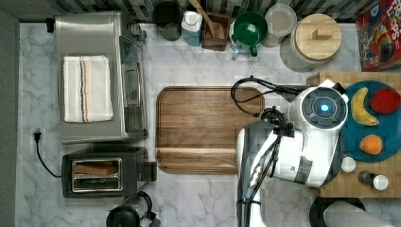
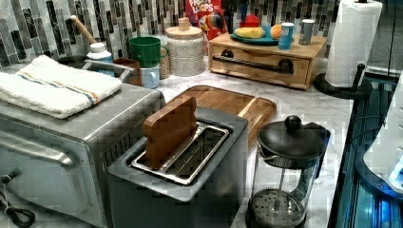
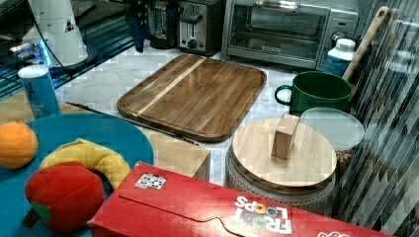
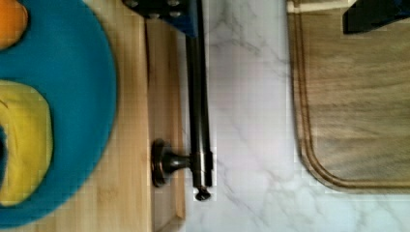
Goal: Open the drawer.
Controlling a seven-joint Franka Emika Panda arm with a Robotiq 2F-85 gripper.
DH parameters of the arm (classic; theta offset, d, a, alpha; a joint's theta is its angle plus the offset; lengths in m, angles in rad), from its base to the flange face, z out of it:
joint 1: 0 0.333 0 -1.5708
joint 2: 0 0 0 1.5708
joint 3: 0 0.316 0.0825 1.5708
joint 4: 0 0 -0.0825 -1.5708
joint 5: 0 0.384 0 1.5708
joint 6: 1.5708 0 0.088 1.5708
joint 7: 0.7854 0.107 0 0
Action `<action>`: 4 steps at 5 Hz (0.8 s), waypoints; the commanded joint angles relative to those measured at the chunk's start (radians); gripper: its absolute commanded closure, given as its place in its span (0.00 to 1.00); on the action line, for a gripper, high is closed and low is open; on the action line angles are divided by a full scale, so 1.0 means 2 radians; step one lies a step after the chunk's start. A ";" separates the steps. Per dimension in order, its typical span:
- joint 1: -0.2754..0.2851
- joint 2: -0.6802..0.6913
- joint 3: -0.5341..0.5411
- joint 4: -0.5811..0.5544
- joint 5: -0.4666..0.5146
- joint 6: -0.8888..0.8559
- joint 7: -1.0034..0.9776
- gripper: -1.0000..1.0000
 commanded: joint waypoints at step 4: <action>-0.027 0.051 -0.033 -0.082 -0.010 0.196 -0.080 0.00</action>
